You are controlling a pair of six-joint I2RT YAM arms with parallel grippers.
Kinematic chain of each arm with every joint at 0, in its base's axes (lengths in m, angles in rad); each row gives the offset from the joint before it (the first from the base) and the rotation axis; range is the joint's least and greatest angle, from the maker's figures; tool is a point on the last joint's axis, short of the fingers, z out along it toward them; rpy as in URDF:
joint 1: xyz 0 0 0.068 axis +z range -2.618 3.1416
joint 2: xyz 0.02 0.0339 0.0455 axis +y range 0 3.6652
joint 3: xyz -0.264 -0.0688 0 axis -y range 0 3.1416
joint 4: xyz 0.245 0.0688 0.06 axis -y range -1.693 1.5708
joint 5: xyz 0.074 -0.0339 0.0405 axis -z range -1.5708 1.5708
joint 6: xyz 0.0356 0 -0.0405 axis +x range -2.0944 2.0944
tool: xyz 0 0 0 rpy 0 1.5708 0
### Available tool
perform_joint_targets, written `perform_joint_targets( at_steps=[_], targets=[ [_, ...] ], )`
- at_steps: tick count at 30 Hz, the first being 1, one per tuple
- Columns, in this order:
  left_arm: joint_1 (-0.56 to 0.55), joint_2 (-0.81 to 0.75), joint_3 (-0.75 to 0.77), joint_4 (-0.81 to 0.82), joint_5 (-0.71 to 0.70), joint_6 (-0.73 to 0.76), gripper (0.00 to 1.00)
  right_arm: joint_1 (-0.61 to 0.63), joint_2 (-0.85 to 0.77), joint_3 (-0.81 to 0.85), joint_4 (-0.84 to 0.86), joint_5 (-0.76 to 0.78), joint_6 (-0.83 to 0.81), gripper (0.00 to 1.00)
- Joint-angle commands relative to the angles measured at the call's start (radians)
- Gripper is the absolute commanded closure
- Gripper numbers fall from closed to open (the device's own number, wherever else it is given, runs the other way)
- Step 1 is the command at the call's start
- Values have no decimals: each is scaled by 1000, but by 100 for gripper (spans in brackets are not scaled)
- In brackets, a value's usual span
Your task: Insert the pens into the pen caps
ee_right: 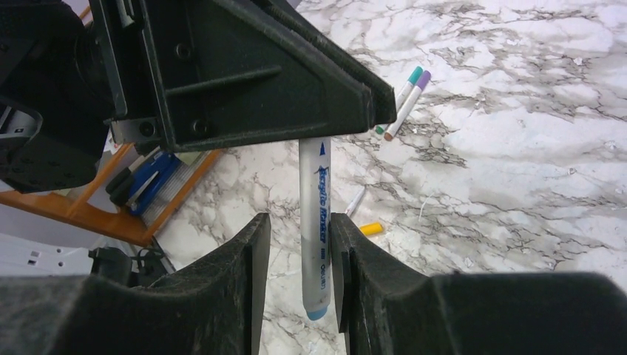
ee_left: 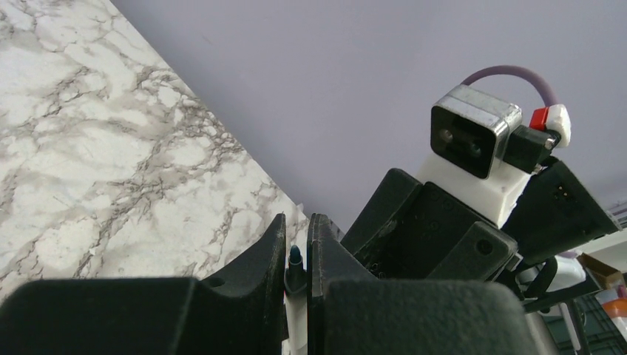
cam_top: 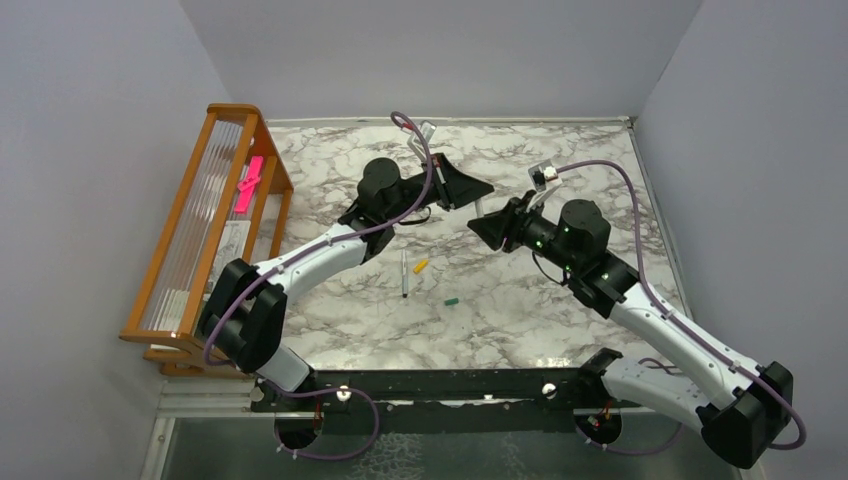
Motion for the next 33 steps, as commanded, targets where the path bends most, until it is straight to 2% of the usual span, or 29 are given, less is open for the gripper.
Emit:
perform_joint_targets(
  at_steps=[1, 6, 16, 18, 20, 22, 23, 24, 26, 27, 28, 33],
  targets=[
    [-3, 11, 46, 22, -7, -12, 100, 4, -39, -20, -7, 3, -12, 65],
    [-1, 17, 59, 21, -13, -18, 100, 4, -55, -21, -25, 15, -17, 71],
    [3, 22, 84, 21, -20, -34, 100, 4, -53, -26, -39, 29, -28, 72],
    [6, 26, 94, 20, -16, -37, 100, 3, -54, -28, -47, 34, -25, 80],
    [6, 27, 99, 21, -13, -38, 100, 3, -58, -29, -50, 44, -18, 95],
    [6, 30, 103, 22, -6, -40, 100, 3, -63, -29, -47, 48, -12, 99],
    [5, 33, 104, 22, 3, -40, 98, 3, -67, -28, -43, 52, -4, 99],
    [5, 35, 107, 24, 13, -41, 90, 3, -75, -31, -35, 53, 3, 99],
    [6, 37, 103, 43, 40, -47, 66, 3, -90, -32, -7, 49, 12, 99],
    [6, 34, 97, 58, 53, -51, 58, 4, -96, -31, 4, 48, 17, 99],
    [6, 29, 88, 73, 64, -58, 54, 3, -102, -27, 17, 46, 20, 99],
    [4, -11, 41, 146, 111, -77, 52, 3, -98, 17, 27, 27, 30, 99]
  ],
)
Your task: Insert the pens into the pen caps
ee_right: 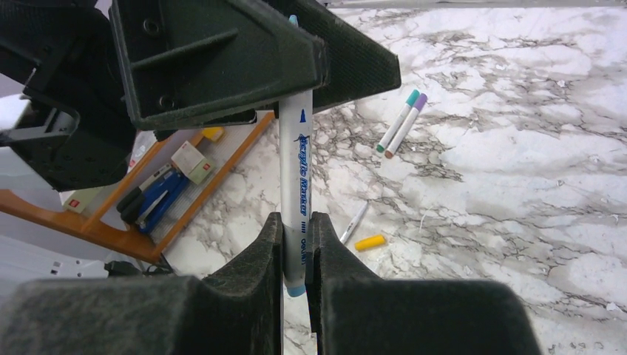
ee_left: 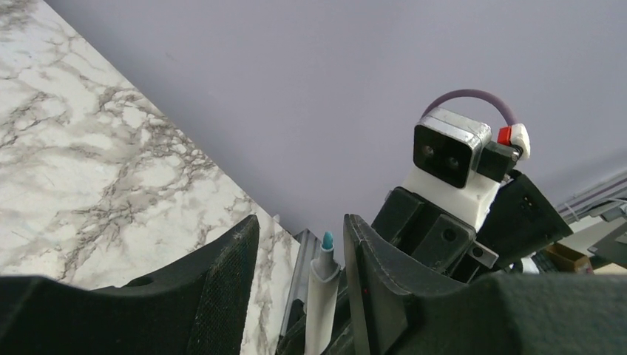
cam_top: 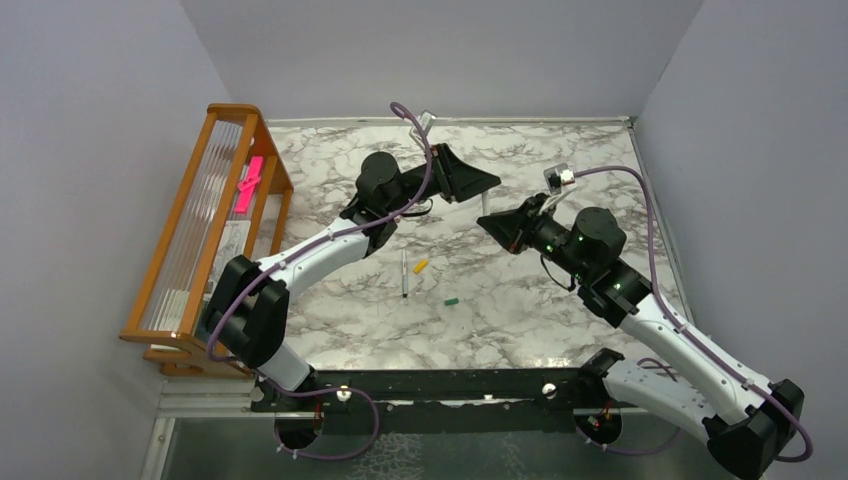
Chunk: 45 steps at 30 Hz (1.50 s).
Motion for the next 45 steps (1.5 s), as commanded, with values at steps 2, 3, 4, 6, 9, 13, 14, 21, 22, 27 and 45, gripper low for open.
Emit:
perform_joint_targets(
  at_steps=[2, 3, 4, 6, 9, 13, 14, 21, 22, 27, 45],
  targets=[
    [1, -55, -43, 123, 81, -18, 52, 4, -5, 47, 44, -28, 23, 99],
    [1, -59, -46, 132, 89, -19, 53, 3, -2, 48, 50, -32, 27, 99],
    [1, -62, -50, 142, 98, -21, 54, 4, 1, 49, 55, -37, 32, 99],
    [-1, -63, -55, 169, 123, -30, 58, 4, 8, 56, 62, -46, 40, 99],
    [-5, -65, -64, 201, 154, -38, 63, 3, 7, 63, 75, -42, 48, 99],
    [-7, -79, -77, 234, 171, -39, 66, 3, 10, 79, 71, -35, 48, 99],
    [-8, -81, -77, 240, 175, -41, 66, 4, 11, 81, 71, -33, 51, 99],
    [-15, -88, -84, 270, 201, -42, 72, 3, 16, 82, 87, -37, 76, 99],
    [-15, -88, -85, 273, 203, -43, 73, 4, 16, 83, 87, -39, 80, 99],
    [-16, -85, -94, 288, 207, -54, 86, 4, 7, 78, 92, -34, 95, 99],
    [-19, -69, -116, 351, 181, -117, 90, 3, -19, 2, 185, -38, 163, 99]
  ],
)
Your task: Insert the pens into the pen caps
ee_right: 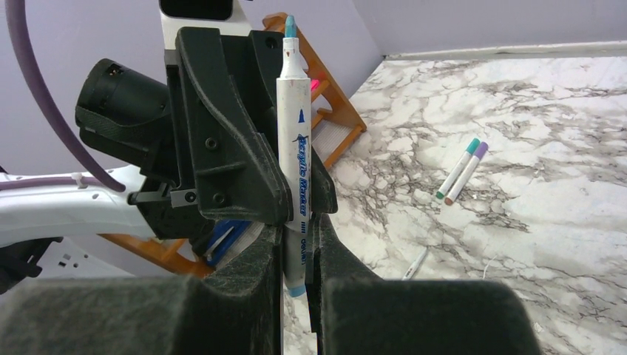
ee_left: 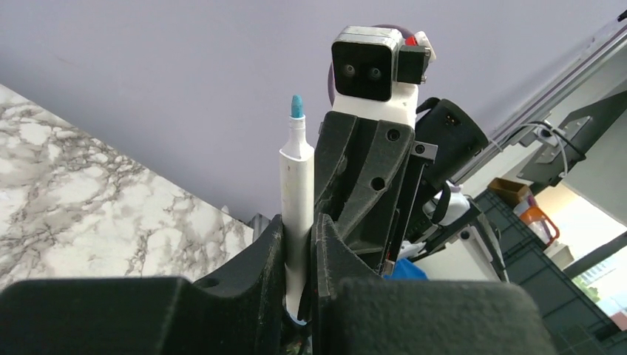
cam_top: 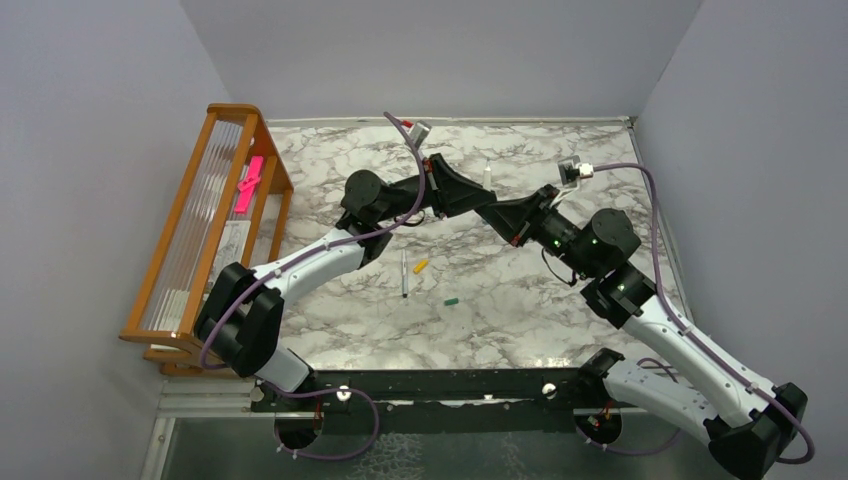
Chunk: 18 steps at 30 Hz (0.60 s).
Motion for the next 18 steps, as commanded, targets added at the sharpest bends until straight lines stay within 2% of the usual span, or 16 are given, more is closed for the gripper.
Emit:
perform_joint_targets(
  at_steps=[1, 2, 6, 7, 10, 12, 15, 18],
  targets=[
    [-7, -12, -12, 81, 8, -27, 97, 1, -5, -29, 53, -15, 28, 99],
    [-7, -11, -14, 91, 2, -31, 100, 1, -6, -33, 59, -22, 29, 99],
    [-6, -16, -27, 134, -57, -36, 100, 1, 1, -37, 65, -52, 19, 99],
    [-3, -16, -26, 137, -66, -29, 100, 0, 3, -37, 61, -53, 14, 93],
    [17, -4, -13, 130, -70, 8, 100, 1, -6, -45, 33, -46, -5, 67],
    [45, 13, -4, 98, -63, 27, 100, 1, -26, -59, 13, -24, -23, 57],
    [74, 33, 9, 22, -39, 110, 100, 0, -57, -63, -58, 23, -76, 53],
    [79, 29, 11, -146, -56, 296, 100, 1, -86, -42, -167, 94, -127, 52]
  ],
)
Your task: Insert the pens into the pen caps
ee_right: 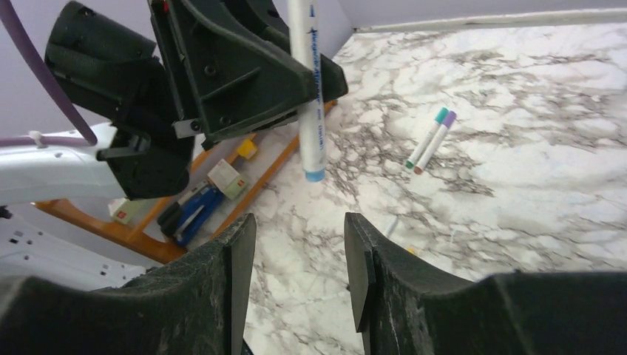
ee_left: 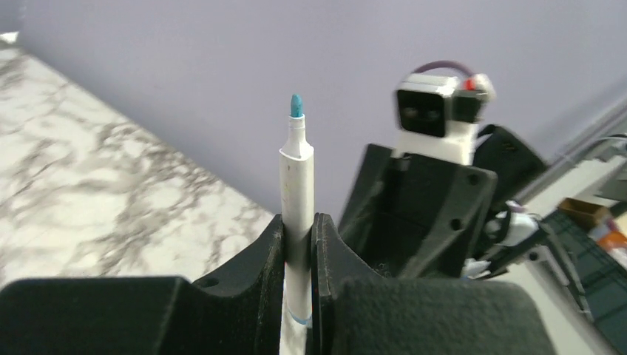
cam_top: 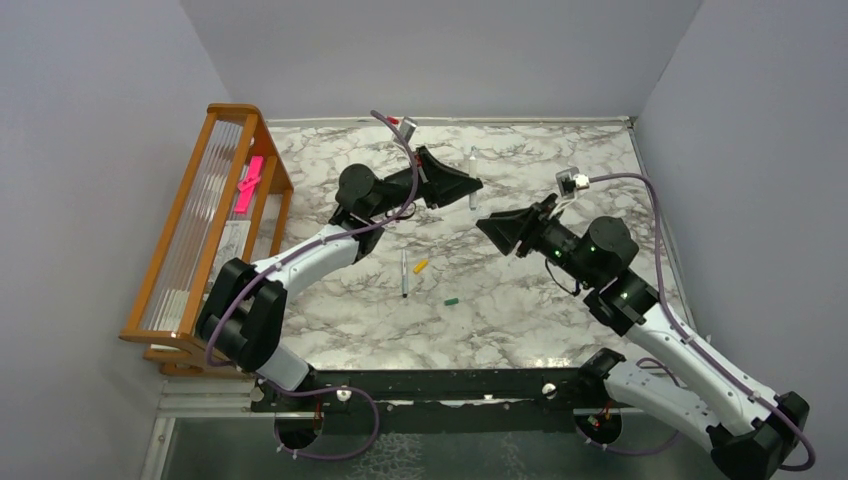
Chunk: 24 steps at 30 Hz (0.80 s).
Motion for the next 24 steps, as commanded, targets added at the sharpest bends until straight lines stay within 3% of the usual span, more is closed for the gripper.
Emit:
perform_joint_targets(
  at_steps=[1, 4, 9, 12, 18, 21, 24],
  targets=[
    [16, 4, 30, -233, -37, 290, 100, 0, -55, 24, -156, 112, -103, 52],
    [34, -16, 15, -336, -87, 406, 100, 0, -34, 48, -260, 147, -163, 53],
    [61, -58, -51, -348, -96, 417, 100, 1, 175, 118, -479, 129, -233, 53],
    [63, -92, -90, -348, -77, 422, 100, 9, 263, 88, -449, -2, -279, 53],
    [90, -171, -136, -382, -76, 396, 100, 127, 377, 58, -424, 45, -239, 53],
    [96, -200, -135, -447, -92, 425, 100, 171, 433, 43, -390, 39, -204, 63],
    [98, -214, -131, -501, -116, 450, 100, 233, 504, 50, -376, 67, -176, 79]
  ],
)
